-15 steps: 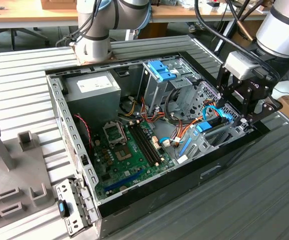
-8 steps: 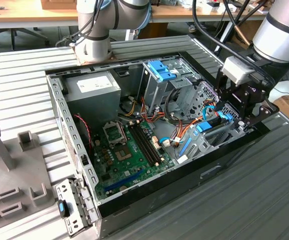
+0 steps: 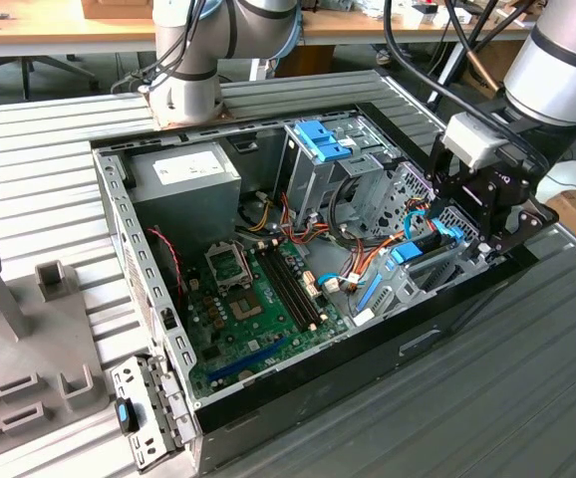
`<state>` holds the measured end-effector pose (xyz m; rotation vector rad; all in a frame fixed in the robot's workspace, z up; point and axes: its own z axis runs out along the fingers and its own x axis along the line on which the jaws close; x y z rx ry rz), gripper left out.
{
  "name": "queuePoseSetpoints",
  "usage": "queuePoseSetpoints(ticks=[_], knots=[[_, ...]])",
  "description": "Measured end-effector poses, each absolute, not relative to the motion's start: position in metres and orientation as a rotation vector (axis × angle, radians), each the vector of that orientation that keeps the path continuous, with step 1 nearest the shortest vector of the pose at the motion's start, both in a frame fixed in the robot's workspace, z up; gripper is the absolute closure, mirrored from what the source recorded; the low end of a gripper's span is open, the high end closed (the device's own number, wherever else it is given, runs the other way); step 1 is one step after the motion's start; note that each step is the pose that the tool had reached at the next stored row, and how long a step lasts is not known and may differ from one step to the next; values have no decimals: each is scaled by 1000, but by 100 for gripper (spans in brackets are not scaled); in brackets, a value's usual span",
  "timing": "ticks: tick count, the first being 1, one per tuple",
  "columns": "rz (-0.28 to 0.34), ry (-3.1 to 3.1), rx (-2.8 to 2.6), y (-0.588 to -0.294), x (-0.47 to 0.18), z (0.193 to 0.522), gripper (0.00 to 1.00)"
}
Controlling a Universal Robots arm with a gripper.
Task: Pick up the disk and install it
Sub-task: 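Insert the first disk wire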
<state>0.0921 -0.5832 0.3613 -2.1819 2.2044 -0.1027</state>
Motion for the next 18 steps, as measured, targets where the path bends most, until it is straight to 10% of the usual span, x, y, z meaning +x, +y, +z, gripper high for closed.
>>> queuePoseSetpoints(ticks=[5, 9, 18], knots=[[-103, 2204, -2182, -583, 92, 361, 31], [-103, 2204, -2182, -583, 92, 361, 58], [-103, 2204, -2182, -568, 84, 381, 58]])
